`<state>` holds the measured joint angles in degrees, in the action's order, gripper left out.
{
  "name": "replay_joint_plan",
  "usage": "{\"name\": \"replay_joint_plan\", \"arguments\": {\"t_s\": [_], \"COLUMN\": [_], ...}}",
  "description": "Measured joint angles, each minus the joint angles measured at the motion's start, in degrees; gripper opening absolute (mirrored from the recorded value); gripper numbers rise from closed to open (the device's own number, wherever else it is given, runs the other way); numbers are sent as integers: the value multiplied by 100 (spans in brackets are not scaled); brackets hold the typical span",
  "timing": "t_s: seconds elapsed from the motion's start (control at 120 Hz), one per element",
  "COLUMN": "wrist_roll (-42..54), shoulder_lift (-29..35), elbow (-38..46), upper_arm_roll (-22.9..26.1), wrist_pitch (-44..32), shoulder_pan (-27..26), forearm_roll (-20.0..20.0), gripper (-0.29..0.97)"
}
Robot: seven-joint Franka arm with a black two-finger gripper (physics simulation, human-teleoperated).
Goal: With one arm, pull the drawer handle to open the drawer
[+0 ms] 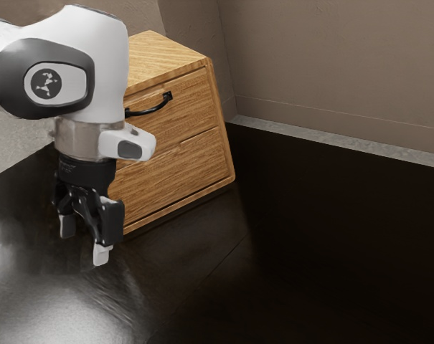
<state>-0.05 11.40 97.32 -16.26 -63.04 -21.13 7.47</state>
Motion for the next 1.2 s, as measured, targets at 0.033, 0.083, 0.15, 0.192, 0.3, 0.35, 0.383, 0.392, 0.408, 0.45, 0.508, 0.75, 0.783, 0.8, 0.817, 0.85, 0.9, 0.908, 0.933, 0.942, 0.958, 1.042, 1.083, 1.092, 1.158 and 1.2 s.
{"name": "replay_joint_plan", "arguments": {"t_s": [0.033,0.083,0.15,0.192,0.3,0.35,0.383,0.392,0.408,0.45,0.508,0.75,0.783,0.8,0.817,0.85,0.9,0.908,0.933,0.942,0.958,1.042,1.083,1.092,1.158,1.2], "wrist_roll": [1,1,-2,-5,136,275,372,398,449,580,751,1448,1539,1583,1627,1710,1827,1845,1900,1917,1952,2110,2181,2194,2297,2355], "shoulder_lift": [-215,-354,-396,-438,-872,-1350,-1663,-1740,-1881,-2174,-2353,-2597,-2612,-2617,-2620,-2620,-2621,-2621,-2621,-2621,-2621,-2632,-2638,-2643,-2683,-2698], "elbow": [-113,-157,-83,-130,-695,-1360,-1783,-1877,-2040,-2343,-2519,-3043,-3091,-3106,-3116,-3134,-3172,-3179,-3205,-3215,-3236,-3277,-3283,-3282,-3281,-3277], "upper_arm_roll": [-5,31,276,320,322,326,326,333,347,370,407,848,870,878,883,889,894,893,891,891,890,884,886,888,894,896], "wrist_pitch": [-445,-999,-1527,-1765,-2341,-2552,-2666,-2692,-2741,-2846,-2961,-3203,-3219,-3227,-3233,-3245,-3259,-3261,-3267,-3268,-3272,-3285,-3289,-3289,-3291,-3283], "shoulder_pan": [-17,-27,-52,-90,46,181,263,288,333,463,726,1884,1930,1950,1970,2009,2043,2046,2055,2057,2061,2073,2111,2117,2132,2131], "forearm_roll": [45,96,132,130,121,112,95,85,62,-19,-98,-135,-131,-127,-123,-116,-107,-106,-103,-102,-100,-93,-64,-54,67,162], "gripper": [68,68,68,68,68,68,68,68,68,68,68,68,68,68,68,68,68,68,68,68,68,68,68,68,68,68]}}
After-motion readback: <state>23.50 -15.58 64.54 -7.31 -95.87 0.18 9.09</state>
